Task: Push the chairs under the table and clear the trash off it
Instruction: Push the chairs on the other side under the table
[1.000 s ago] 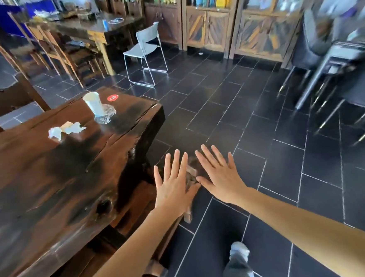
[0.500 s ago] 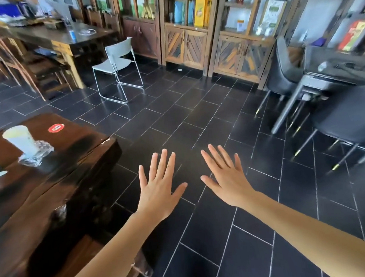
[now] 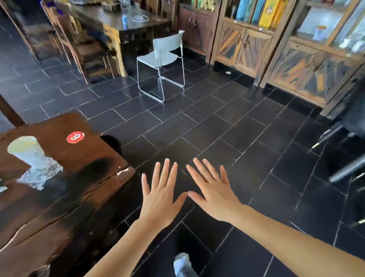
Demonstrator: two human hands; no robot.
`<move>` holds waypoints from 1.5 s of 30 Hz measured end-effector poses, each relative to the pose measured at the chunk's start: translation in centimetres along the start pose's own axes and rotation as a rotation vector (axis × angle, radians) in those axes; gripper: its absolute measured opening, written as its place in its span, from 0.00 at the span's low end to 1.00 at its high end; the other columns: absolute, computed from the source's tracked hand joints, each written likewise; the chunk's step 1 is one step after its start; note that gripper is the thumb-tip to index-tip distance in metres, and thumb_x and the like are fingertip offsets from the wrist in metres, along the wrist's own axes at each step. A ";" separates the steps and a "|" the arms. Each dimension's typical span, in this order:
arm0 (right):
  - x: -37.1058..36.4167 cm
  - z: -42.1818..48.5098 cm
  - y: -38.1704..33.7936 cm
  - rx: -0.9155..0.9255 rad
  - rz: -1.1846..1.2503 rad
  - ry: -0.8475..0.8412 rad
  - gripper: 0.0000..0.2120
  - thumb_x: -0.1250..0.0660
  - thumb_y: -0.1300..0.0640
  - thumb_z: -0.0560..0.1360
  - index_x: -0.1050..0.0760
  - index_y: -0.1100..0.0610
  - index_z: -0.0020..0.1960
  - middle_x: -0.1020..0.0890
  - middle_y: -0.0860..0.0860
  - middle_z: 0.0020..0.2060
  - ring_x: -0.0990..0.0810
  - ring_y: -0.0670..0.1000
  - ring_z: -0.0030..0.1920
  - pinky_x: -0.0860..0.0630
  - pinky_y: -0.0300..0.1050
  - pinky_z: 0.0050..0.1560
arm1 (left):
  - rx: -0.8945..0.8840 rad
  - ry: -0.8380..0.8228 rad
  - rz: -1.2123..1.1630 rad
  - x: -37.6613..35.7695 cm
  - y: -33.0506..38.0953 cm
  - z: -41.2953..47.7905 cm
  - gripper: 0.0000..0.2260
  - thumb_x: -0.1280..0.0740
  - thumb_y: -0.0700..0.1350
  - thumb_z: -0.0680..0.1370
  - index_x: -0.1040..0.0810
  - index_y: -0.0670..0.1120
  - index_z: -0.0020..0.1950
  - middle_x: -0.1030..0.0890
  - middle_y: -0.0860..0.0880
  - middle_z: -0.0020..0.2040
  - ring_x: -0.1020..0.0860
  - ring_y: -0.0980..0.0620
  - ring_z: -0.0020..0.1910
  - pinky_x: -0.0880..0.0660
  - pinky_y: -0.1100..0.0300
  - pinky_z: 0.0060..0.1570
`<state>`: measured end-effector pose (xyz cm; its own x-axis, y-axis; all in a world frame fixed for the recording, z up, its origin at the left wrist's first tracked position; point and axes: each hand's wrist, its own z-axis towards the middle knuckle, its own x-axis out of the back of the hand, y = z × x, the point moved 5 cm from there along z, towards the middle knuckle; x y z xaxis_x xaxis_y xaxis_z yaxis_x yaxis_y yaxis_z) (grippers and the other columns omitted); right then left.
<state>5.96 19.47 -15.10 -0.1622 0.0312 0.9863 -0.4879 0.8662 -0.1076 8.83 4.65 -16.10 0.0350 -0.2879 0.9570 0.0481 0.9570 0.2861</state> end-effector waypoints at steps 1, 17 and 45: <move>0.6 2.6 0.8 0.007 -0.003 -0.005 0.32 0.54 0.37 0.79 0.64 0.45 0.77 0.62 0.47 0.78 0.66 0.51 0.77 0.61 0.64 0.73 | 0.007 0.004 -0.009 0.3 -0.4 2.6 0.34 0.48 0.62 0.78 0.70 0.58 0.72 0.67 0.54 0.76 0.71 0.50 0.74 0.70 0.43 0.70; 5.4 40.7 7.9 0.304 -0.002 -0.042 0.31 0.52 0.40 0.80 0.64 0.44 0.77 0.66 0.45 0.77 0.69 0.49 0.76 0.63 0.64 0.74 | 0.357 0.086 0.023 1.2 -15.1 31.6 0.32 0.51 0.62 0.79 0.71 0.57 0.72 0.68 0.56 0.76 0.73 0.53 0.72 0.74 0.47 0.68; 15.8 108.8 -13.0 1.088 -0.177 0.106 0.34 0.66 0.34 0.76 0.69 0.48 0.76 0.67 0.49 0.76 0.69 0.53 0.75 0.65 0.60 0.73 | 0.899 0.345 0.232 17.4 -55.7 76.7 0.37 0.47 0.64 0.78 0.72 0.57 0.72 0.72 0.54 0.74 0.73 0.52 0.73 0.75 0.45 0.67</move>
<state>-83.52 -45.57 -11.71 0.0331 0.0373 0.9988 -0.9987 -0.0367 0.0345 -69.77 -50.87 -11.71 0.2431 0.0522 0.9686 -0.7675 0.6210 0.1592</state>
